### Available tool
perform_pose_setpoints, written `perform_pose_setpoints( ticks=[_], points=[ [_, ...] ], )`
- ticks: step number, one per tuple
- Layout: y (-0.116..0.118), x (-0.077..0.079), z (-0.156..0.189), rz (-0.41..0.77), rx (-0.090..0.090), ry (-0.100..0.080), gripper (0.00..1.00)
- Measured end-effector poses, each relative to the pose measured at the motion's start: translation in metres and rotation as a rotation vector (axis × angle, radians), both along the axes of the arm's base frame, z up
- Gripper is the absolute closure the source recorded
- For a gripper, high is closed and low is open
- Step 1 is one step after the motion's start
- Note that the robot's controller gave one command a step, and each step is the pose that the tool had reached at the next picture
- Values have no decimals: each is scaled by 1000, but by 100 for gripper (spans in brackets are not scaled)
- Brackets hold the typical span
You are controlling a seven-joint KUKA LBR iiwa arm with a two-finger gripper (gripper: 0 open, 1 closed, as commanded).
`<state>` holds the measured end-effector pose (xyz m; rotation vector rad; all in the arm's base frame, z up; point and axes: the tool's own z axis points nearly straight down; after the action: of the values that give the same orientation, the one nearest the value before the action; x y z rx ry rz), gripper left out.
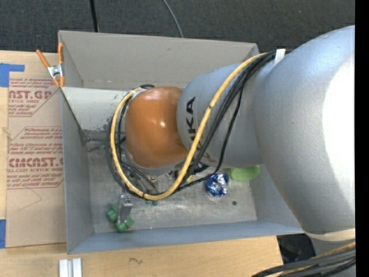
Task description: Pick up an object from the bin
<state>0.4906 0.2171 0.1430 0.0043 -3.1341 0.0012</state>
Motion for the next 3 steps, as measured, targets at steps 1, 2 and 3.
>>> perform_pose_setpoints(
  ticks=[1,2,3],
  points=[
    [-2,-3,-68,360,6,-24,0],
    [-15,-11,-43,686,4,-9,0],
    [7,-12,-44,1240,8,-8,0]
  ],
)
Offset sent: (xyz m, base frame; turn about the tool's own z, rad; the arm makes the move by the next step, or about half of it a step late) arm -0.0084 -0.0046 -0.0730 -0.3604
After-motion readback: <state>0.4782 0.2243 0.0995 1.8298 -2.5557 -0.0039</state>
